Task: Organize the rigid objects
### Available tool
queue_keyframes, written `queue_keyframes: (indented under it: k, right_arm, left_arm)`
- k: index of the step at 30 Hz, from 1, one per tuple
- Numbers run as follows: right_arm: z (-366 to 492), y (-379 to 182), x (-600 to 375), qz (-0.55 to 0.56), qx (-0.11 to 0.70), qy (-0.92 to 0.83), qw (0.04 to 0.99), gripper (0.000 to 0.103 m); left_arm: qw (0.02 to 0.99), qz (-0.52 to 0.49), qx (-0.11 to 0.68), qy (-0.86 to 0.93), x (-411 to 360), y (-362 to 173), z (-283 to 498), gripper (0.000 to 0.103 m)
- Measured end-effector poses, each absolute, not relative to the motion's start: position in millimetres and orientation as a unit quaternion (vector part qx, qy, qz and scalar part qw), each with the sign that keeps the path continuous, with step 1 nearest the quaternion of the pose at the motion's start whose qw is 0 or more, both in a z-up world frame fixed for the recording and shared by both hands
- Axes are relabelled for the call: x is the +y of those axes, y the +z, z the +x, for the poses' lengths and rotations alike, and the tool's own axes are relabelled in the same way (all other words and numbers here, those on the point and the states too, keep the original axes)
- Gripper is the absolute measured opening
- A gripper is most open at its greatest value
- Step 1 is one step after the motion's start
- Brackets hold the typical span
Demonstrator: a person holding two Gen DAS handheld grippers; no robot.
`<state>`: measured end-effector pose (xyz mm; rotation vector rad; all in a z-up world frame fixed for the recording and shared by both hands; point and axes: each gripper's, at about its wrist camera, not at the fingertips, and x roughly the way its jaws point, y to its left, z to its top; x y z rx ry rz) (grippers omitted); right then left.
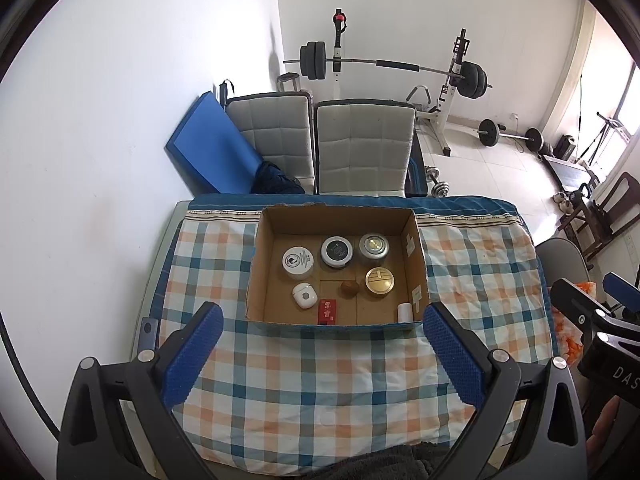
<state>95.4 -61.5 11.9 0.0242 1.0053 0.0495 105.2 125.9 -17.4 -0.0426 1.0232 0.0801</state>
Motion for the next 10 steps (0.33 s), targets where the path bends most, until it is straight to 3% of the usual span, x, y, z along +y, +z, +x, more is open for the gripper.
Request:
queue_keyframes:
  k: [10]
  right_arm:
    - [95.7, 14.1, -60.8, 0.019, 0.482, 0.020, 0.876, 0.103]
  left_arm:
    - [0.873, -0.018, 0.487, 0.036, 126.7, -16.8, 106.3, 0.103]
